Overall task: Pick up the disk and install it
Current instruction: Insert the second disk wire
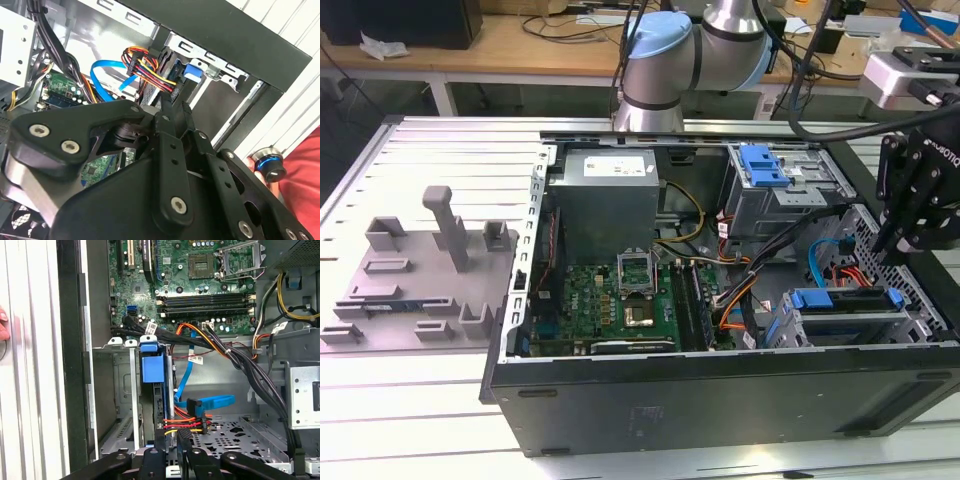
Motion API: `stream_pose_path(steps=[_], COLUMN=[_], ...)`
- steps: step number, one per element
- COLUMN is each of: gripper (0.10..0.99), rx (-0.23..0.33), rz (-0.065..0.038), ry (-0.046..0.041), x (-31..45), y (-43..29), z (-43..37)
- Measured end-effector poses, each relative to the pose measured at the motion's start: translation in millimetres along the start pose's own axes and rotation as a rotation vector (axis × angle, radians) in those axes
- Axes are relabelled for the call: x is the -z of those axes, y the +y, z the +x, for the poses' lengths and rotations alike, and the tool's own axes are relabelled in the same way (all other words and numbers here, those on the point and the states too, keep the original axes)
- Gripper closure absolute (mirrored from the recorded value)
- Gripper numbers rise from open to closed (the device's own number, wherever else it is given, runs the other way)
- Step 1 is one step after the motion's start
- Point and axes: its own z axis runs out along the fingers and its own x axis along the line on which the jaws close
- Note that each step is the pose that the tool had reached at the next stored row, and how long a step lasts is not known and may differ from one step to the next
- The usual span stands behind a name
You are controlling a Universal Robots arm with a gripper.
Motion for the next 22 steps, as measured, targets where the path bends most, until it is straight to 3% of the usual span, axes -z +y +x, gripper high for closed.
stream_pose_path(steps=[8, 10, 11, 12, 14, 15, 17, 18, 19, 21, 22], gripper=[0.847, 0.847, 0.847, 0.847, 0.847, 0.847, 0.847, 0.847, 0.847, 0.847, 0.847], rx=[0.0, 0.0, 0.0, 0.0, 0.0, 0.0, 0.0, 0.0, 0.0, 0.0, 0.0], rz=[0.0, 0.0, 0.001, 0.003, 0.005, 0.007, 0.009, 0.011, 0.012, 0.013, 0.014], ry=[0.0015, 0.0106, 0.0287, 0.0813, 0.1171, 0.1501, 0.1907, 0.2222, 0.2455, 0.2597, 0.2715], x=[0.1, 0.8, 1.4, 1.9, 2.1, 2.2, 2.3, 1.9, 1.1, 0.5, -0.2], y=[0.0, 0.6, 1.1, 2.0, 2.4, 3.4, 6.2, 11.9, 18.8, 24.1, 28.9], z=[-0.5, -12.2, -21.8, -36.2, -41.9, -45.2, -49.5, -55.4, -61.4, -65.6, -70.9])
